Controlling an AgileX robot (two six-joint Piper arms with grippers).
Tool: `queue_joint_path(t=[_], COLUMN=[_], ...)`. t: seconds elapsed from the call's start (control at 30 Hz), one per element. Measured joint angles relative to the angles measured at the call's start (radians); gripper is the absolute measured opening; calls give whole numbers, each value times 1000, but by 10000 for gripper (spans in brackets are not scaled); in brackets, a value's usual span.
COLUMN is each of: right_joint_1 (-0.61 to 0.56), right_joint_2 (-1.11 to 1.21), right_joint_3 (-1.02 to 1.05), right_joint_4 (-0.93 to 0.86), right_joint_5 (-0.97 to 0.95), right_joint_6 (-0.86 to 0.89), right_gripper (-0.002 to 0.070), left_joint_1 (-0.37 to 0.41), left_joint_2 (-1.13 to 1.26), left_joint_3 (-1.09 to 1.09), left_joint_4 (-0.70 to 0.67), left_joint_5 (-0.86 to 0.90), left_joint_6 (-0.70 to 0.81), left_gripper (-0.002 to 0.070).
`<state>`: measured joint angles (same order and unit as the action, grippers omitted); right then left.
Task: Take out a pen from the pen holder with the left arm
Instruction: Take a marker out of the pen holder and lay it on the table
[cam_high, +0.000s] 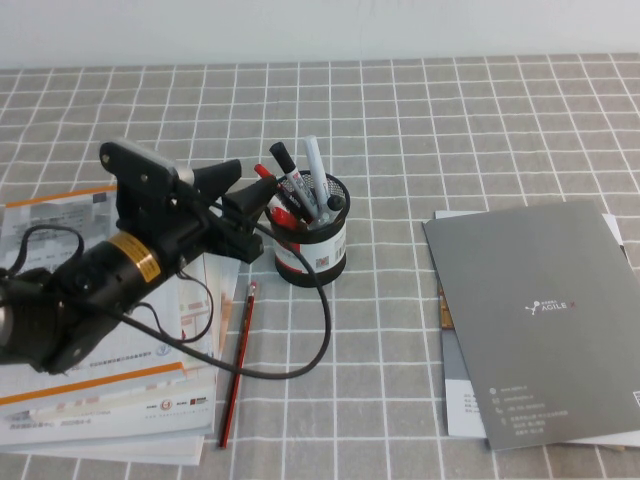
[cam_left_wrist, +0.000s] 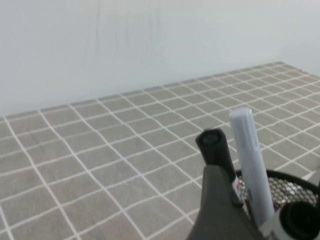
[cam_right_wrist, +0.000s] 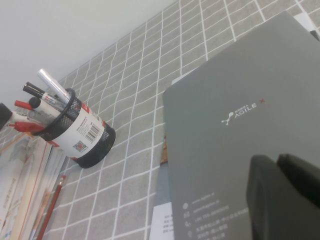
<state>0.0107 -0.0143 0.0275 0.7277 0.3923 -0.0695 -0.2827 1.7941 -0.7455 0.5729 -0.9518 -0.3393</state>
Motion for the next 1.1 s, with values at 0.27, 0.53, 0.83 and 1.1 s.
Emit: queue_joint_path(t=[0.27, 0.53, 0.83, 1.1], right_joint_1=[0, 0, 0, 0], right_joint_2=[0, 0, 0, 0], right_joint_3=[0, 0, 0, 0], right_joint_4=[0, 0, 0, 0], right_joint_5=[0, 0, 0, 0], right_joint_6=[0, 0, 0, 0], right_gripper=[-13, -13, -13, -13], left_joint_1=[0, 0, 0, 2], left_joint_2=[47, 75, 75, 64], left_joint_3=[-20, -20, -20, -20], left_joint_4=[39, 54, 59, 75], left_joint_5=[0, -2, -11, -11], left_joint_6=[-43, -66, -72, -72], left_gripper=[353, 352, 164, 106])
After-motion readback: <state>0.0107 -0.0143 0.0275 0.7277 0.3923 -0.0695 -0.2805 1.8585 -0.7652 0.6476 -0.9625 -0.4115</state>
